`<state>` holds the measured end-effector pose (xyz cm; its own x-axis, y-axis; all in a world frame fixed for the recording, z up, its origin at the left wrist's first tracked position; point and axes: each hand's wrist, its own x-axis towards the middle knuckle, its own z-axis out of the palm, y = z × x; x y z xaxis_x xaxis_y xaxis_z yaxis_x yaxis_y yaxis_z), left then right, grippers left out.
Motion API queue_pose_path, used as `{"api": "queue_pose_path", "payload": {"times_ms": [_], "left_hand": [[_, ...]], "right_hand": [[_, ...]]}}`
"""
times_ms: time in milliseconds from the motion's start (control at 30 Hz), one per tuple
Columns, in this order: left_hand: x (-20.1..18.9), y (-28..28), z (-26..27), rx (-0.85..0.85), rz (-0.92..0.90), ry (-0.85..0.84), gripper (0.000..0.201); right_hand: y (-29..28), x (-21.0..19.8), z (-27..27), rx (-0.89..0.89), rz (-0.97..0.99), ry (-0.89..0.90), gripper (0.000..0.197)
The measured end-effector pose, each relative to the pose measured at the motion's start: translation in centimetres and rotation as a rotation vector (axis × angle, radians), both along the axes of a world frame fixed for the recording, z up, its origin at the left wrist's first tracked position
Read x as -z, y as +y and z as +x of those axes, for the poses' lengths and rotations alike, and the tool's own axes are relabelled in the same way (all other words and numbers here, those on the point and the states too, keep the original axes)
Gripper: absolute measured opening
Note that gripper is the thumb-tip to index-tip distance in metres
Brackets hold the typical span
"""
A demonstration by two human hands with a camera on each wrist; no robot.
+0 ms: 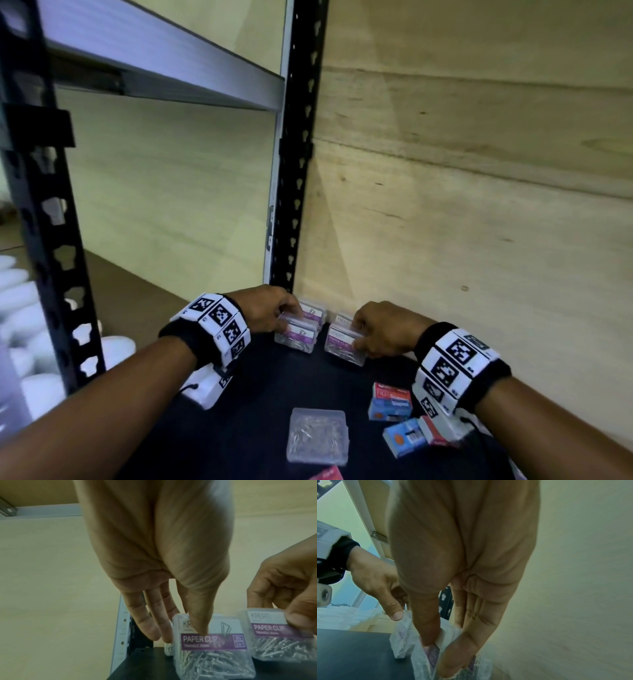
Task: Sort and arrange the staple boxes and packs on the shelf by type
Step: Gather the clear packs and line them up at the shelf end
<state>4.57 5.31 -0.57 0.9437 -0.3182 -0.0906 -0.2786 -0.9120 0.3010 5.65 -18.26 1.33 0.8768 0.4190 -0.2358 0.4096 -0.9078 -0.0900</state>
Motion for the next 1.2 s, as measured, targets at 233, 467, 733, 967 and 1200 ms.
{"api": "queue_pose_path", "payload": {"times_ms": [233,467,733,967,1200], "left_hand": [[0.4,-0.4,0.5,0.008,-0.03,-0.006,0.036],[0.9,-0.6,0.7,0.012,-0.052,-0.018,0.036],[-0.6,-0.3,-0.4,-0.004,-0.009,-0.078,0.045],[-2.5,-2.3,-3.6,0.033,-0.012,0.038,0.028],[-1.8,-5.3,-7.0,0.046,0.029,0.229,0.047]], "right_hand": [[-0.2,0.1,0.1,0.009,0.014,0.003,0.032],[-0.6,0.2,-0.1,0.022,0.025,0.008,0.03],[-2.3,-0.8,-0.5,0.044,0.097,-0.015,0.04],[-6.8,-2.7,-1.3,0.177,0.085,-0.006,0.039],[-9.8,-1.7,-3.4,0.204,-0.147,0.055,0.056]]}}
